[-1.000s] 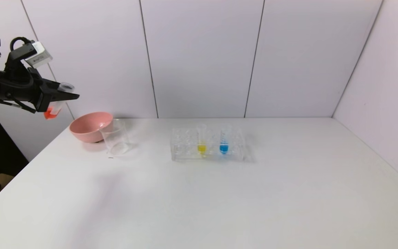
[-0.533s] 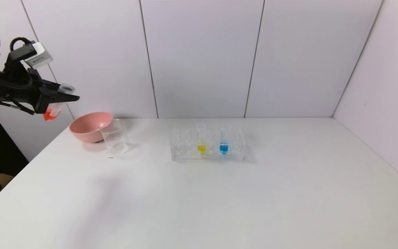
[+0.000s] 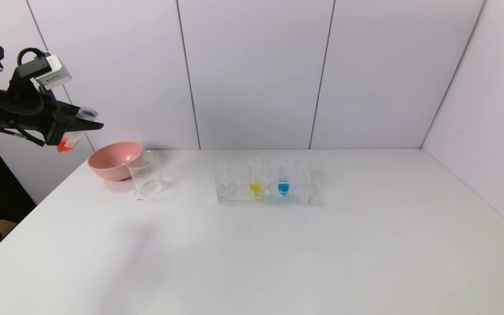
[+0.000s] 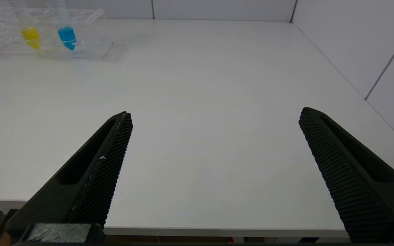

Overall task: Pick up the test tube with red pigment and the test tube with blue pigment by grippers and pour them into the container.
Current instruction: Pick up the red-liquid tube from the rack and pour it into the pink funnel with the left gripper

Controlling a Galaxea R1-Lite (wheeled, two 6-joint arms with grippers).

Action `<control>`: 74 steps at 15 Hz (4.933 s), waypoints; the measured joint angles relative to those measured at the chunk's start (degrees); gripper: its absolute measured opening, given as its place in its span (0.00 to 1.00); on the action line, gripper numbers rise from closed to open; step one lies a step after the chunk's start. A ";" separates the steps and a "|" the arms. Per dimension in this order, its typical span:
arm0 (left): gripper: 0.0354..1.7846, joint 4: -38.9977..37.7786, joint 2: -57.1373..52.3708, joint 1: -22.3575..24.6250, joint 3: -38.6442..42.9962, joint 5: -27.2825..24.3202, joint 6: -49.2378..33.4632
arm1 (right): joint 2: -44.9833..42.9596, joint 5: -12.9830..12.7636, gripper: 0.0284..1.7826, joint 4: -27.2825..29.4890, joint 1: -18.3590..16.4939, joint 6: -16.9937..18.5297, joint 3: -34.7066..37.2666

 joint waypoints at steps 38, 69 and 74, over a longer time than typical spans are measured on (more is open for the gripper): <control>0.25 18.51 12.57 -5.66 -18.02 15.10 9.59 | 0.00 -0.02 1.00 0.00 0.00 0.02 0.00; 0.25 18.05 15.96 -10.90 -19.92 28.77 8.08 | 0.00 0.00 1.00 0.00 0.02 0.02 0.00; 0.25 18.12 16.02 -11.69 -19.92 32.51 8.16 | 0.00 0.00 1.00 0.00 -0.02 0.00 0.00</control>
